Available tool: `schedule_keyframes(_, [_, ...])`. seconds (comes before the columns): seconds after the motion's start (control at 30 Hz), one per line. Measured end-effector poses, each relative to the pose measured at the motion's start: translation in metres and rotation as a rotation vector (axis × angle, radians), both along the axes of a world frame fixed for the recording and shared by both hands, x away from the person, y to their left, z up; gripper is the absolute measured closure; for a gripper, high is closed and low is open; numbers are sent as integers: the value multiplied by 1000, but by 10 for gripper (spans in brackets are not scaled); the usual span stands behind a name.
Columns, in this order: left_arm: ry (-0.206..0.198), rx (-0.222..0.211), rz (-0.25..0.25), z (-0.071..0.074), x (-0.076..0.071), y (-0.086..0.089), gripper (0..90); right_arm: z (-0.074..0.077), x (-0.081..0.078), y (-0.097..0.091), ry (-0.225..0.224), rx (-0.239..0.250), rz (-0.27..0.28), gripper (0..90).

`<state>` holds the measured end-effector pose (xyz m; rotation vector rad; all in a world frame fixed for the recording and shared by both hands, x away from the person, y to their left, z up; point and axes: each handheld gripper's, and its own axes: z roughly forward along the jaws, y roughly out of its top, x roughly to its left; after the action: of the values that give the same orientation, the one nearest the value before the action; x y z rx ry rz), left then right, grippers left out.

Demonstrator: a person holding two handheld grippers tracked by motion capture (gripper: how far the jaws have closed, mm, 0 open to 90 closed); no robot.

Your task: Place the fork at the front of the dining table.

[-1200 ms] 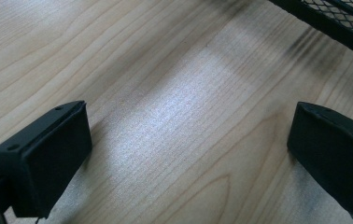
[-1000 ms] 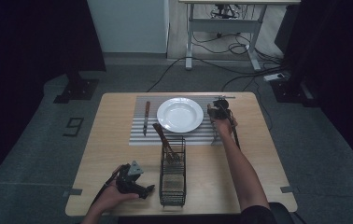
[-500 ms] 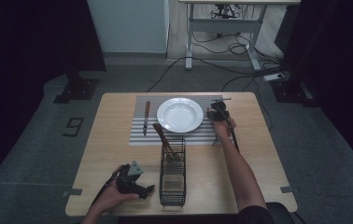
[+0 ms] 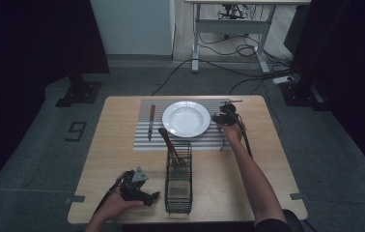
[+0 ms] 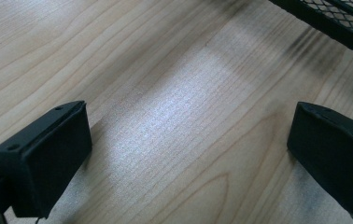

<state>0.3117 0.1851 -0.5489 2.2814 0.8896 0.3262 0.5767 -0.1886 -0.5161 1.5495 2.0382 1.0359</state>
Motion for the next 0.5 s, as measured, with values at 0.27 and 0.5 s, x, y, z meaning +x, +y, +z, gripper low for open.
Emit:
schedule_keyframes(0.27, [0,-1,2,0,0,0,0,6,-22,-2,-8,-23,20,520])
schedule_keyframes(0.5, [0,-1,2,0,-1,0,0,-10,-29,-2,39,-71,27,566])
